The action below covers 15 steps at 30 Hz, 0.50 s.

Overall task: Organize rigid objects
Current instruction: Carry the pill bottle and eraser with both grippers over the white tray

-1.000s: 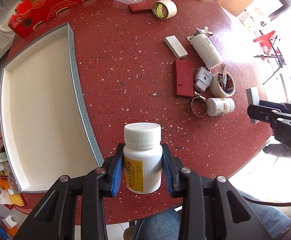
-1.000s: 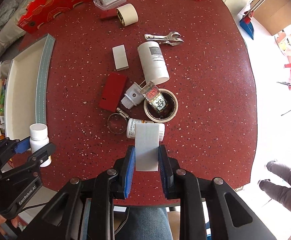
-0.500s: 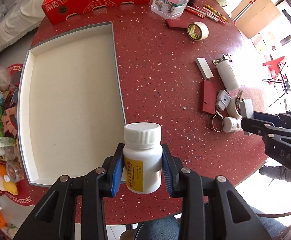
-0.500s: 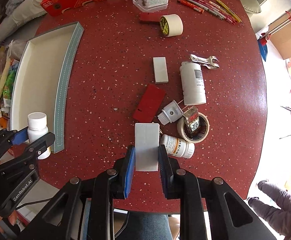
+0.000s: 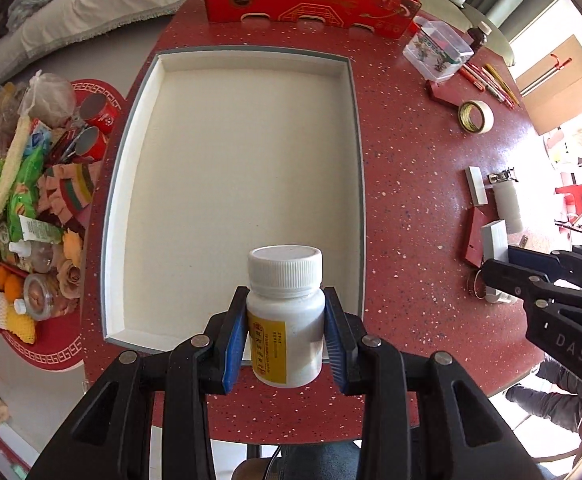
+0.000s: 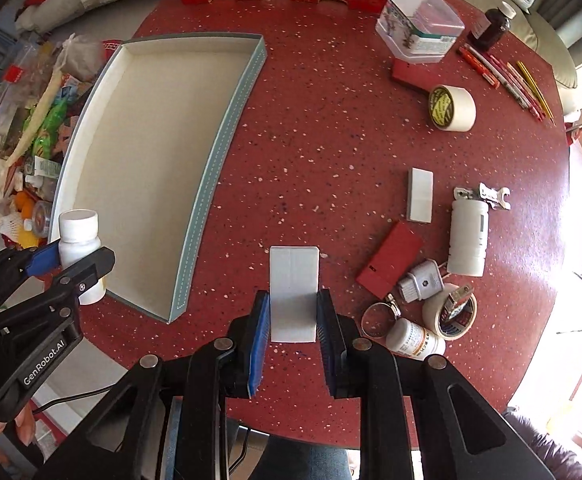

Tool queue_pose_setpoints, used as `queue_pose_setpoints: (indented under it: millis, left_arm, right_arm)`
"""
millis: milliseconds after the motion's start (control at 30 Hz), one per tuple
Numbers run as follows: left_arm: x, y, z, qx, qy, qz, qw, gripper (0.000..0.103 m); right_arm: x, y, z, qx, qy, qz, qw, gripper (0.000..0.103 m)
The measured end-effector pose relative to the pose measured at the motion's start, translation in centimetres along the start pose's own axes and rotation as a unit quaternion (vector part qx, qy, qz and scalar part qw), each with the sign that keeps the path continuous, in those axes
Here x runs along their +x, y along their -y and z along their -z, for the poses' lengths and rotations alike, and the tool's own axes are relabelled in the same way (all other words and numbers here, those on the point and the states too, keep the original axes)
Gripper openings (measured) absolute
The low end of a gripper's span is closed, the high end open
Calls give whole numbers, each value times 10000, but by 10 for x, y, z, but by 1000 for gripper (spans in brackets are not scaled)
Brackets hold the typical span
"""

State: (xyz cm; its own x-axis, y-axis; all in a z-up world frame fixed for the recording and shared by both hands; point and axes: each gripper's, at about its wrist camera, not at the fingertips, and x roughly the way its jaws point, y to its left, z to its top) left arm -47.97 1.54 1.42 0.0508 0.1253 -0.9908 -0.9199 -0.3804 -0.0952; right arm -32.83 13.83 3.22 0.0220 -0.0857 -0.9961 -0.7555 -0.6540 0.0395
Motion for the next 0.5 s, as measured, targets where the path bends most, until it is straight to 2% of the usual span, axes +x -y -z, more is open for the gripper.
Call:
queue_pose_setpoints:
  millis: [67, 133, 167, 333, 500]
  left_arm:
    - [-16, 50, 8, 18, 53, -67, 10000, 38]
    - [-20, 42, 0, -56, 87, -137, 9999, 38]
    - [-16, 50, -2, -139, 103, -172, 9997, 38]
    - [-20, 24, -8, -384, 145, -279, 9988, 38]
    - [-8, 15, 11, -741, 173, -311, 9966, 38]
  right_arm:
    - [-2, -11, -7, -117, 45, -47, 9999, 24]
    - [-5, -20, -15, -218, 95, -97, 9997, 24]
    - [-5, -24, -19, -264, 115, -121, 9995, 24]
    - [-2, -44, -32, -453, 101, -283, 9985, 24]
    - [0, -64, -47, -741, 107, -327, 9967, 24]
